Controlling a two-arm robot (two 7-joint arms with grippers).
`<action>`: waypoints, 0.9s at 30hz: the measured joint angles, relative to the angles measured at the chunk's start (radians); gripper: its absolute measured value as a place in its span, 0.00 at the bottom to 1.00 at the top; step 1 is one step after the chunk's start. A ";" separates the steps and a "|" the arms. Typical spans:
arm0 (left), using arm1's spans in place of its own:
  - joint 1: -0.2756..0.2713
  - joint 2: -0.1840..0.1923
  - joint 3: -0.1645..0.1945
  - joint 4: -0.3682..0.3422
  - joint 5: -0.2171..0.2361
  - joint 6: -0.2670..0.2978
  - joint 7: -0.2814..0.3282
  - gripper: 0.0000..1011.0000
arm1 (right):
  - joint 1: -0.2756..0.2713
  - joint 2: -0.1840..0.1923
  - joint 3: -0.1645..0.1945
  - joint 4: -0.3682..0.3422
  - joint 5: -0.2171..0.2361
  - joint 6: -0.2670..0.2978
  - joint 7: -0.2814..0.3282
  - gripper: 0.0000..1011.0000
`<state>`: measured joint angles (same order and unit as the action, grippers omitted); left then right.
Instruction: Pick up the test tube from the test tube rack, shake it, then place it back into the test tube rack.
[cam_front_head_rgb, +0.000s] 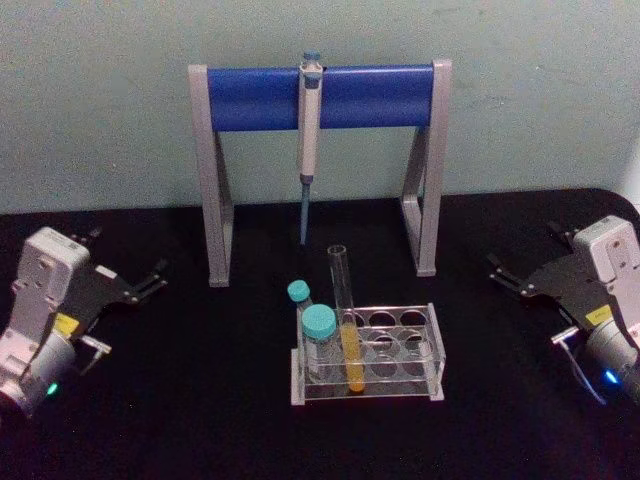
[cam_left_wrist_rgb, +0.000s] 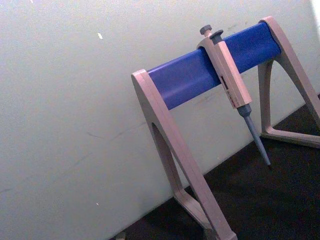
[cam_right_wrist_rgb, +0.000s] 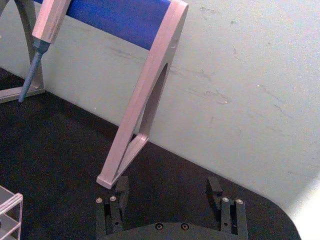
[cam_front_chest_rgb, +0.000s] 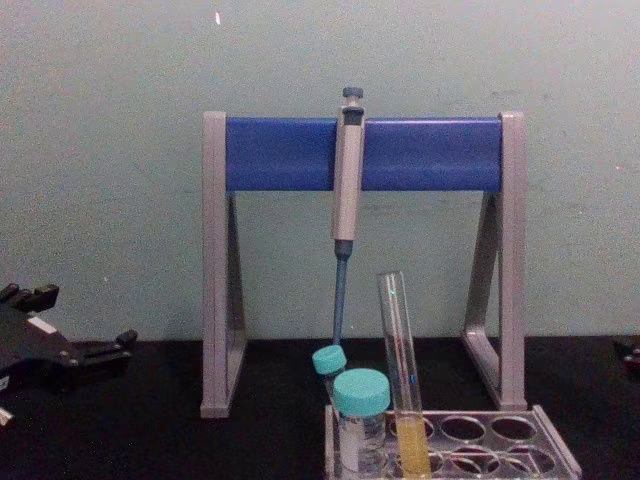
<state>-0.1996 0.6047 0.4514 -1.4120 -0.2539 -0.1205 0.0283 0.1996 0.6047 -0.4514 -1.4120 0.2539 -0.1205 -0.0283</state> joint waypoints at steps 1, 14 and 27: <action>0.000 0.000 0.000 0.000 0.000 0.000 0.000 0.99 | 0.000 0.000 0.000 0.000 0.000 0.000 0.000 0.99; 0.000 0.000 0.000 0.000 0.000 0.000 0.000 0.99 | 0.000 0.000 0.000 0.000 0.000 0.000 0.000 0.99; 0.000 0.000 0.000 0.000 0.000 0.000 0.000 0.99 | -0.050 0.008 0.028 -0.052 0.006 0.003 0.020 0.99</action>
<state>-0.1996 0.6047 0.4514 -1.4120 -0.2539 -0.1205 0.0283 0.1498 0.6125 -0.4232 -1.4644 0.2602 -0.1172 -0.0086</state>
